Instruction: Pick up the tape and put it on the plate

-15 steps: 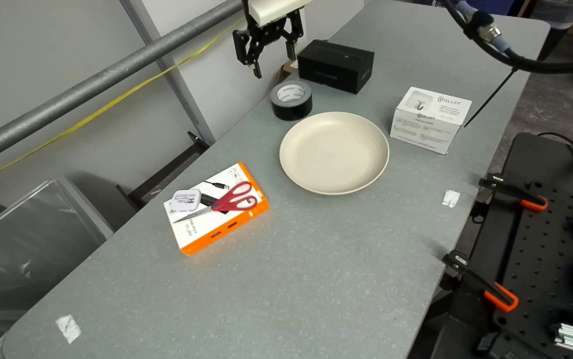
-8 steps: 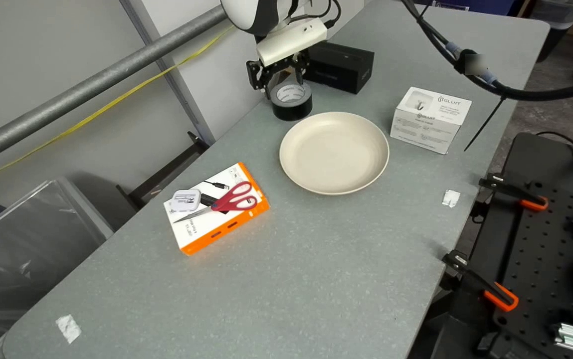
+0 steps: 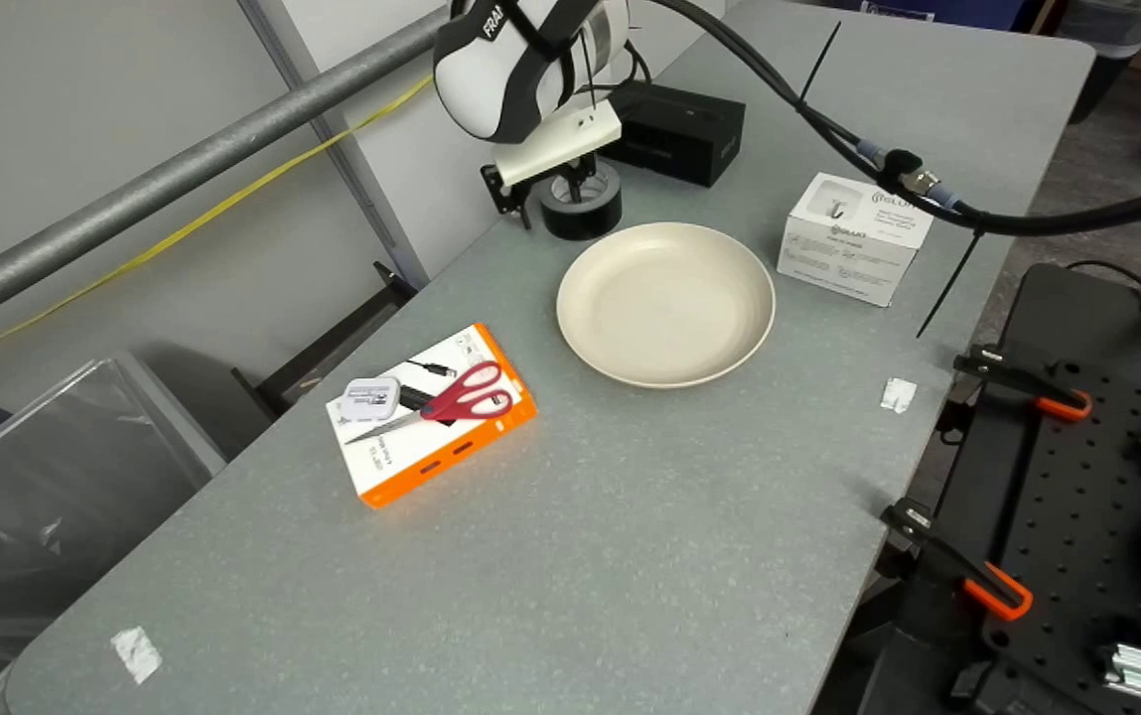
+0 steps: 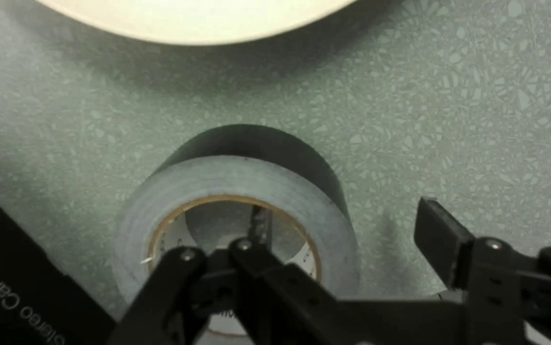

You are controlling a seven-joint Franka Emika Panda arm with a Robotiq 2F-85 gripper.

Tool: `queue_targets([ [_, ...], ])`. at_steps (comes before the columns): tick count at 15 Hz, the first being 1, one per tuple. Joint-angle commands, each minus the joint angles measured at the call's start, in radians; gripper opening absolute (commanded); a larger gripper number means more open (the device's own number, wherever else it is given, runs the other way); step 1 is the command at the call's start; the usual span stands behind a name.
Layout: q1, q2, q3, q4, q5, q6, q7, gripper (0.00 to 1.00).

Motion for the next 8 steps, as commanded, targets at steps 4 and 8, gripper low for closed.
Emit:
queue_targets([
  [4,0.010,0.044,-0.020,0.099,0.020,-0.007,0.019,0.26],
  [8,0.005,0.011,-0.006,0.100,0.026,-0.067,-0.006,0.04],
])
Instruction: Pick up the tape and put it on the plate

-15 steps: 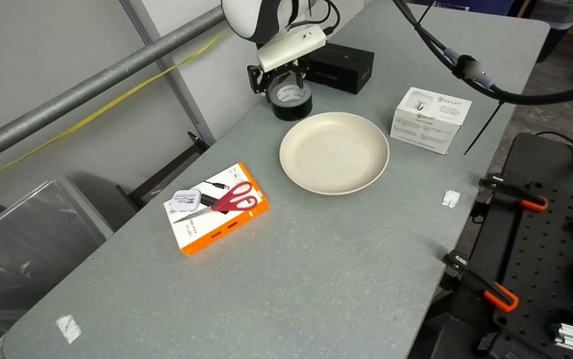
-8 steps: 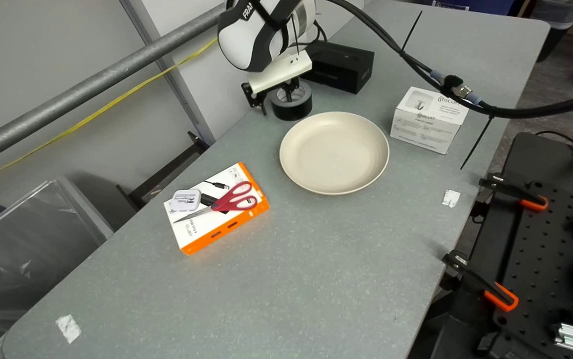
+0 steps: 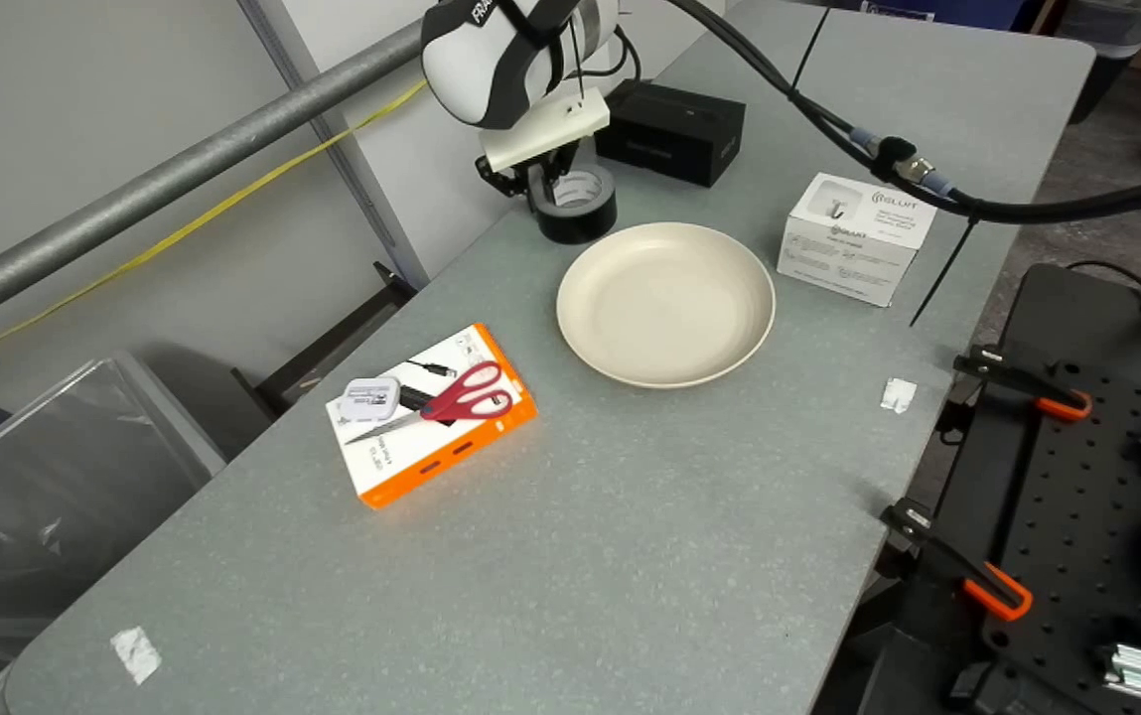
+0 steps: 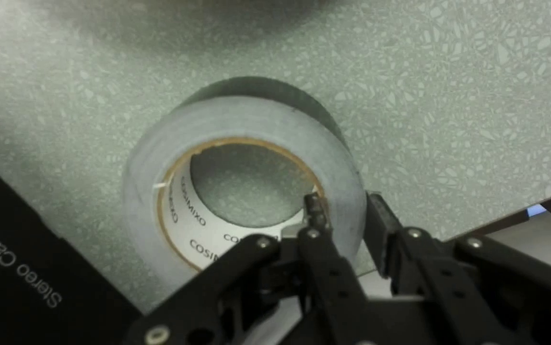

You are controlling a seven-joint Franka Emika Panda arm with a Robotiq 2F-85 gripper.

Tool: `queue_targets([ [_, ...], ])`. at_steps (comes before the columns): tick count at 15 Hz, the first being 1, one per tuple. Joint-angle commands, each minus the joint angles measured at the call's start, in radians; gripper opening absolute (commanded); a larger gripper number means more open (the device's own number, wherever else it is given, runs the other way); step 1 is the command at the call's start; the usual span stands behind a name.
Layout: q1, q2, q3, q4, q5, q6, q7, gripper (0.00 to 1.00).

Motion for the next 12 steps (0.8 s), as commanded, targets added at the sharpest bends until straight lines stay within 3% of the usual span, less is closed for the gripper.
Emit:
queue_targets([
  [1,0.009,-0.034,0.002,0.015,0.019,-0.068,-0.013,0.06],
  [7,0.066,-0.332,-0.008,-0.299,-0.051,0.039,-0.088,0.06],
  [12,0.122,-0.544,0.006,-0.534,-0.151,0.039,-0.110,0.06],
])
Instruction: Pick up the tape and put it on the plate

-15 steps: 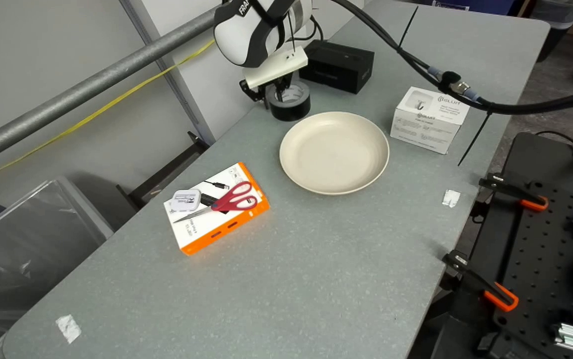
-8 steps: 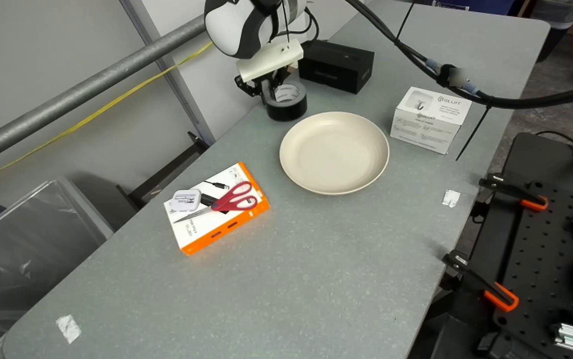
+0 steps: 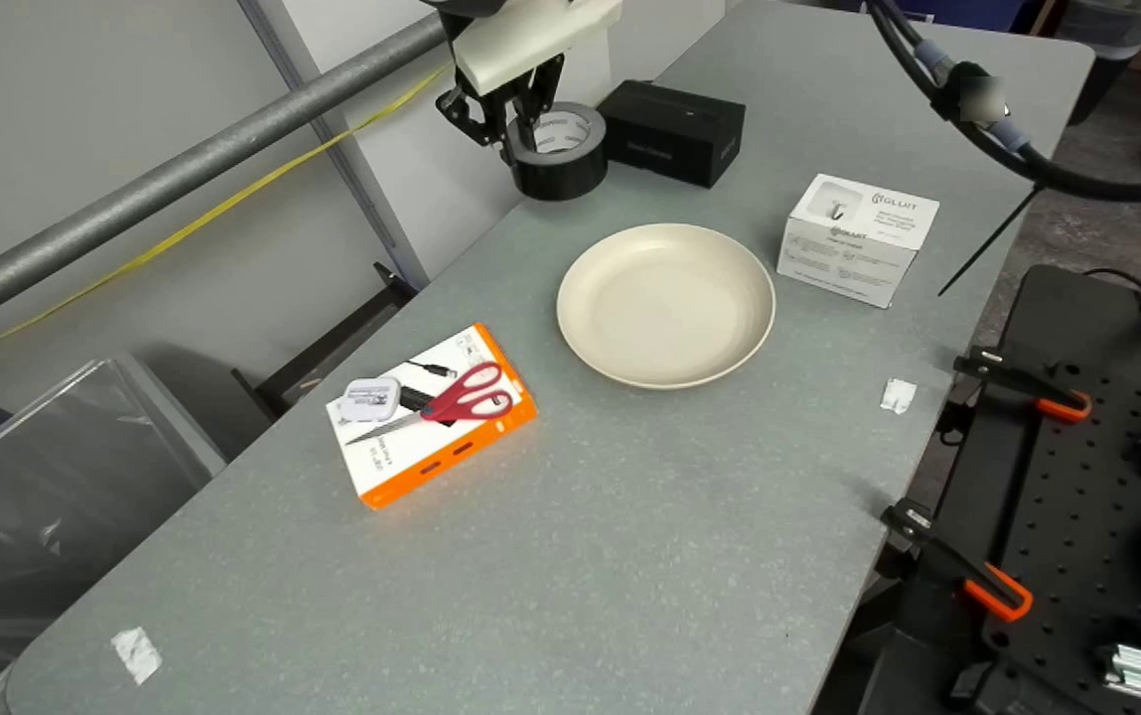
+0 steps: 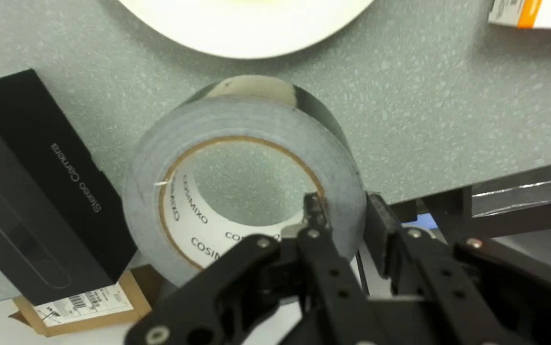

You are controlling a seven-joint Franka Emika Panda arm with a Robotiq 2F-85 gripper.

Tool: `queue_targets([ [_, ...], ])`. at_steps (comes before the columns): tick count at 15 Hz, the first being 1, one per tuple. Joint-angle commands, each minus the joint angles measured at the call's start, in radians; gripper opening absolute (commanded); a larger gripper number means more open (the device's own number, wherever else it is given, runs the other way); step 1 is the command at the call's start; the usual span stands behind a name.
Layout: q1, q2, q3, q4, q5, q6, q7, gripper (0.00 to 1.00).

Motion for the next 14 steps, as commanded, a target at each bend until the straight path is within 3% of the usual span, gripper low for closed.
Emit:
queue_targets([
  [1,0.052,-0.194,-0.004,-0.248,-0.095,0.049,0.001,0.06],
  [4,0.072,-0.284,0.009,-0.407,-0.154,0.086,0.029,0.06],
  [8,0.055,-0.304,0.028,-0.577,-0.138,0.234,0.067,0.06],
  [14,0.037,-0.221,0.021,-0.664,-0.055,0.491,0.064,0.06],
])
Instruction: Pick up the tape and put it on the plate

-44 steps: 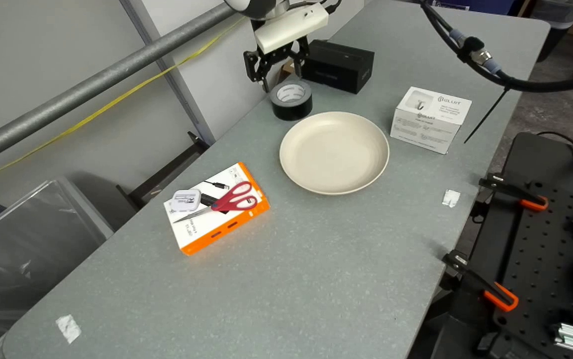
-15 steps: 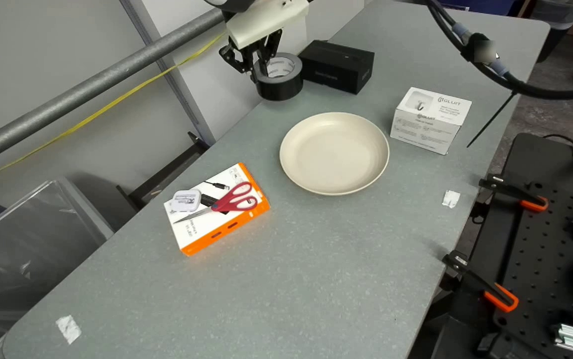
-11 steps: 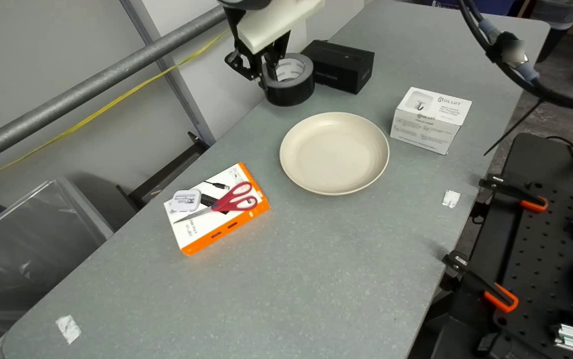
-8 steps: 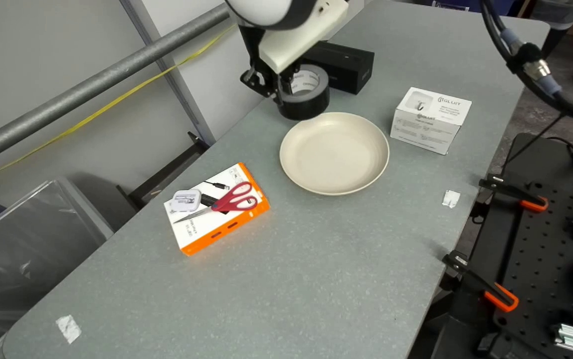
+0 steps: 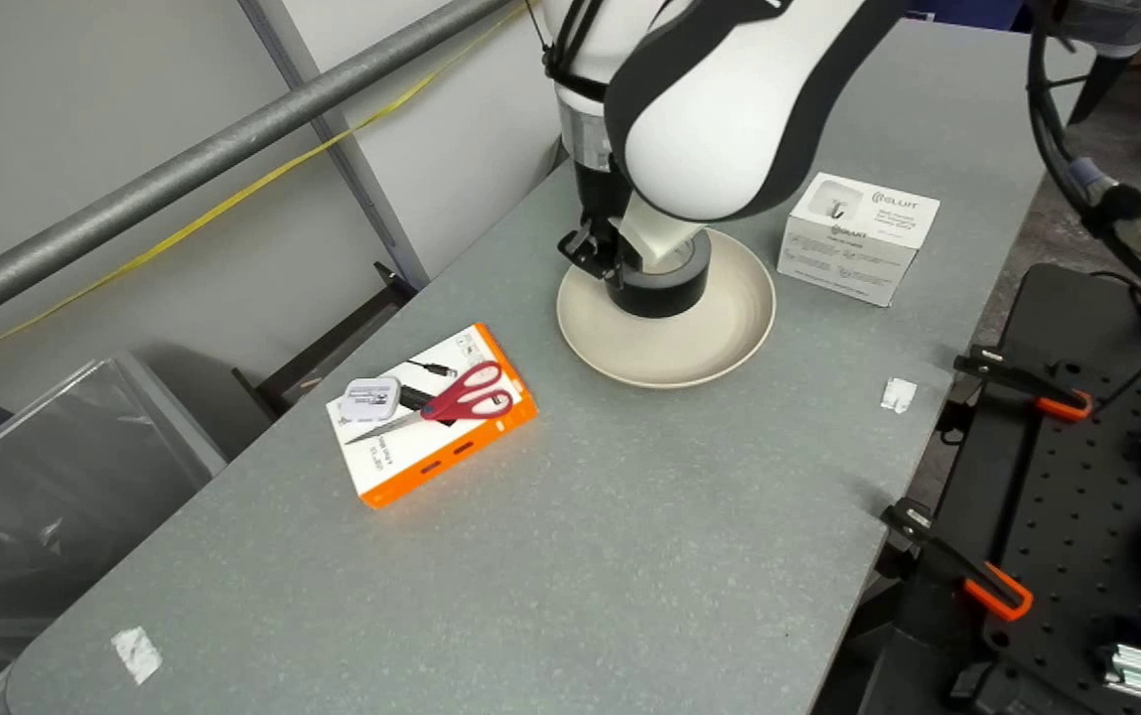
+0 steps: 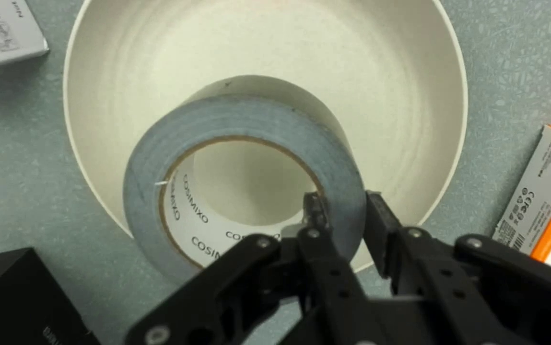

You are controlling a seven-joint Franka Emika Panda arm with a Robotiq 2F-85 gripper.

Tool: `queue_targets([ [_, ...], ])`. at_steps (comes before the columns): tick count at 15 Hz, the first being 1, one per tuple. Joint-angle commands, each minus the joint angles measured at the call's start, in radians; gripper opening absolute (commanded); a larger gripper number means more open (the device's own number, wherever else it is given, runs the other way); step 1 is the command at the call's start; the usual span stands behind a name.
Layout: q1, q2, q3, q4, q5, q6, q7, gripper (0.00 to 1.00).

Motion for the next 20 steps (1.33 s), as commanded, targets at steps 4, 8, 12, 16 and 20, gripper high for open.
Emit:
queue_targets([
  [4,0.011,0.105,-0.020,-0.008,0.080,0.197,0.011,0.06],
  [8,0.035,0.140,-0.046,-0.005,0.121,0.253,0.003,0.50],
  [12,0.042,0.113,-0.067,-0.014,0.134,0.235,-0.005,0.73],
  [16,0.045,0.110,-0.079,-0.001,0.134,0.206,-0.003,0.99],
  [20,0.032,0.118,-0.072,-0.002,0.130,0.205,-0.021,1.00],
])
